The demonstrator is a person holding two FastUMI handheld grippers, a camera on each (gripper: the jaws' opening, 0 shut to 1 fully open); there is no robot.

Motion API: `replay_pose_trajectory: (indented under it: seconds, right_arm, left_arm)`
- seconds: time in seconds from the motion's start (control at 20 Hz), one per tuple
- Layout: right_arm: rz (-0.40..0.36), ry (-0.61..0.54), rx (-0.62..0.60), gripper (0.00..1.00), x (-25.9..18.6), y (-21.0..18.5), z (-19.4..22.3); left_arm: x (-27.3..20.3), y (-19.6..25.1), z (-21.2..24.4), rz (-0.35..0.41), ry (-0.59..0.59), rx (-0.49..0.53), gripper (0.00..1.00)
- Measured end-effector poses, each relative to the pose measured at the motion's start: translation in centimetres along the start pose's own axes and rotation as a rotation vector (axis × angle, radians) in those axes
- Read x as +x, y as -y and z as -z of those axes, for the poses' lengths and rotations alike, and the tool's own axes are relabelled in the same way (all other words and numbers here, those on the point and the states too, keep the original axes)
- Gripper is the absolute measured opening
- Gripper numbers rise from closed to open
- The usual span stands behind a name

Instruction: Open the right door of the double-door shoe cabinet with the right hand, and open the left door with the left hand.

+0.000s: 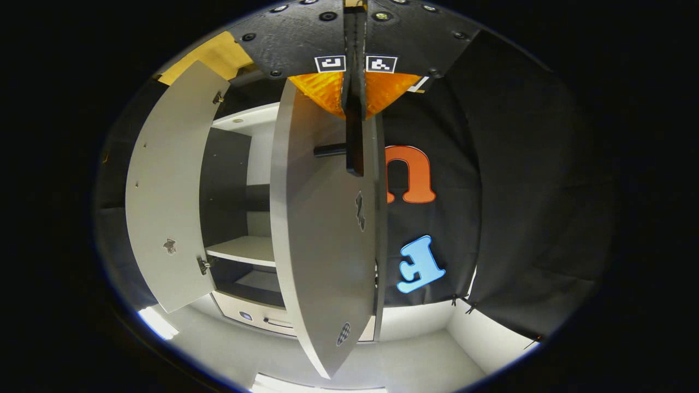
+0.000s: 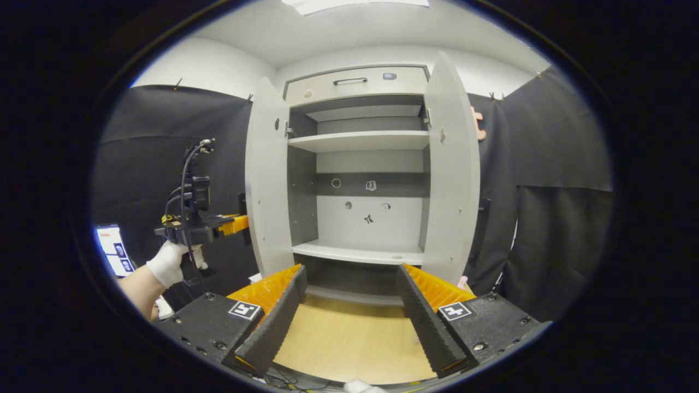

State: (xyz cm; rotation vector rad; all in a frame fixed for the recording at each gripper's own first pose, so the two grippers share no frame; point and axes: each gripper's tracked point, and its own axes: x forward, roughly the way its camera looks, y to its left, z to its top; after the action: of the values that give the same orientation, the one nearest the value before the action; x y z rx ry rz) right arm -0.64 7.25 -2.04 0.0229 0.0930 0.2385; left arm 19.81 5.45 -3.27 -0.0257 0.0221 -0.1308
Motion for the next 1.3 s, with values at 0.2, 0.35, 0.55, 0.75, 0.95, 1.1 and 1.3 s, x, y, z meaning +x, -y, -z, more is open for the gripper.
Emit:
replay_pose_trajectory:
  seconds: [0.2,0.35,0.55,0.75,0.95,1.1,1.3]
  right_arm:
    - [-0.01,0.001,-0.002,1.0,0.2,-1.3,0.0]
    - [-0.008,-0.007,-0.003,1.0,0.4,-1.7,0.1]
    - [0.003,-0.002,-0.007,1.0,0.5,-1.9,-0.3]
    - [0.005,-0.005,-0.011,1.0,0.4,-2.4,-0.4]
    - [0.012,0.0,-0.006,1.0,-0.1,-2.4,-0.6]
    - [0.025,0.007,-0.003,1.0,-0.7,-2.0,-0.7]
    - [0.037,0.015,0.001,1.0,-1.7,-1.6,-0.7]
  left_arm:
    - [0.0,-2.4,0.0,-0.01,0.011,0.008,0.0]
    - [0.1,-4.7,0.2,-0.019,0.017,0.002,0.09]
    - [0.2,-5.6,0.3,0.027,0.019,-0.007,0.09]
    - [0.0,-5.6,0.4,0.042,0.02,0.021,0.0]
    - [-0.6,-5.9,0.6,0.017,0.011,0.016,0.0]
    - [-2.1,-6.3,0.7,-0.035,-0.023,0.025,0.01]
    - [-4.8,-6.9,0.7,-0.081,-0.034,0.041,0.6]
